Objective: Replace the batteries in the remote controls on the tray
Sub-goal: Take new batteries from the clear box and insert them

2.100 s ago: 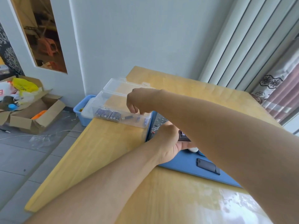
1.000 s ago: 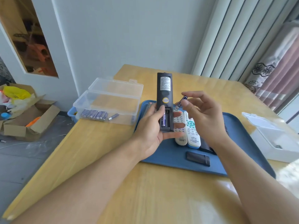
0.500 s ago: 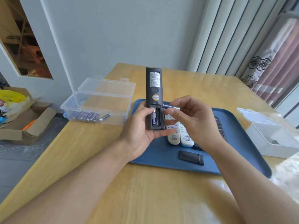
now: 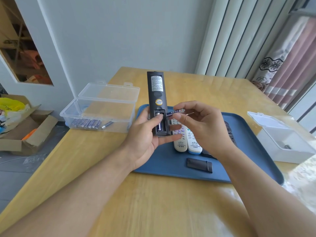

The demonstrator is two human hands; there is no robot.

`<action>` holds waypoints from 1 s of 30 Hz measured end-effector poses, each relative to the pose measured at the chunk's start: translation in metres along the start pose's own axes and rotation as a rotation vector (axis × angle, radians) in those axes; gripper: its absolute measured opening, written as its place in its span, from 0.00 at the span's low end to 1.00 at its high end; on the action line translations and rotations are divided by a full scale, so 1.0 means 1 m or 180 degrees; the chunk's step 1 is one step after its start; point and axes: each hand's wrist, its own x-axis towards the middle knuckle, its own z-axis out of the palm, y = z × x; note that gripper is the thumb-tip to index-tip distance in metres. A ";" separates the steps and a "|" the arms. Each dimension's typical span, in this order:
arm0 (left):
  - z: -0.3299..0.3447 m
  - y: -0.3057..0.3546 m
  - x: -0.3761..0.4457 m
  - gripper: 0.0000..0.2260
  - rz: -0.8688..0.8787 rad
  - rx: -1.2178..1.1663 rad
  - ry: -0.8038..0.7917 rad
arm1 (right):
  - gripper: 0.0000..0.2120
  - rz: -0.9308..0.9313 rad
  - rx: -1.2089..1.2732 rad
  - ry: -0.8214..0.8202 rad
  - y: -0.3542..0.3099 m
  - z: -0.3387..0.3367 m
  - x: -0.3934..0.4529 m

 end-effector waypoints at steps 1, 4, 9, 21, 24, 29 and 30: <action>0.000 0.000 0.000 0.13 -0.0010 0.0016 0.0030 | 0.08 -0.0007 0.0015 -0.0022 -0.001 0.000 0.000; -0.001 0.002 0.000 0.14 -0.0057 0.0200 0.0044 | 0.13 -0.0082 0.0101 -0.0089 -0.005 -0.001 -0.001; -0.002 0.004 0.000 0.14 -0.0090 0.0258 0.0029 | 0.08 -0.0310 -0.0120 -0.0038 -0.002 0.000 -0.003; -0.002 0.007 0.001 0.16 0.0136 0.0126 0.0181 | 0.02 -0.1833 -0.1942 0.0103 0.010 0.010 -0.011; -0.003 0.007 0.000 0.15 0.0185 0.0193 0.0254 | 0.04 -0.1824 -0.2014 -0.0124 0.010 0.009 -0.010; -0.002 0.006 0.000 0.15 0.0223 0.0323 0.0224 | 0.02 -0.1769 -0.1875 -0.0046 0.013 0.009 -0.007; -0.002 0.006 0.000 0.15 0.0254 0.0337 0.0225 | 0.02 -0.1718 -0.1851 -0.0017 0.012 0.009 -0.008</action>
